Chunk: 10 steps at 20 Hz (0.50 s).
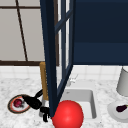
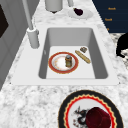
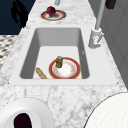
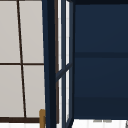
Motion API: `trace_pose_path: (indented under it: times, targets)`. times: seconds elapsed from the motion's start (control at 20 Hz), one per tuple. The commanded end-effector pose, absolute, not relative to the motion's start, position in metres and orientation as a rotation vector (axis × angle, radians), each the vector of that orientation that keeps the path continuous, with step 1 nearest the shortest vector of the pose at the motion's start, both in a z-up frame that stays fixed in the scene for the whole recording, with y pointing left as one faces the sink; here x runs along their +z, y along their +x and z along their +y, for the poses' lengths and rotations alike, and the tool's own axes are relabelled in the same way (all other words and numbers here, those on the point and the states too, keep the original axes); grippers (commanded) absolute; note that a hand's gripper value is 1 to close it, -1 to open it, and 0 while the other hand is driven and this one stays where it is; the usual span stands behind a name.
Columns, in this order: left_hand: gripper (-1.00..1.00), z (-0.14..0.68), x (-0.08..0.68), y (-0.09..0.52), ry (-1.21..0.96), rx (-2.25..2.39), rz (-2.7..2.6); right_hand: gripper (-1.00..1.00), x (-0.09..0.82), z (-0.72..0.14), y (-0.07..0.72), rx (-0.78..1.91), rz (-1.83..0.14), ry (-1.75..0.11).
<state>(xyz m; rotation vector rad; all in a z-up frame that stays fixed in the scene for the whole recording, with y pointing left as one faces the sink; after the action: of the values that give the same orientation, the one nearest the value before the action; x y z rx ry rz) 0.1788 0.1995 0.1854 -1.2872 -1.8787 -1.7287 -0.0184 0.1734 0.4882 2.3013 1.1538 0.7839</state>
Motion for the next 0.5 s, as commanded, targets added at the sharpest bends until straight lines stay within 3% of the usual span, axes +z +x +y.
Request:
trace_pose_path:
  times: [0.0, 0.45]
  targets:
    - [0.00, 0.200, 0.185, 0.179, -1.287, -1.729, -1.879, -1.00, 0.462, 0.164, -0.043, 0.737, 1.201, 2.325]
    - [0.00, 0.200, 0.185, 0.179, -1.287, -1.729, -1.879, -1.00, 0.435, 0.124, -0.083, 0.507, 1.456, 2.378]
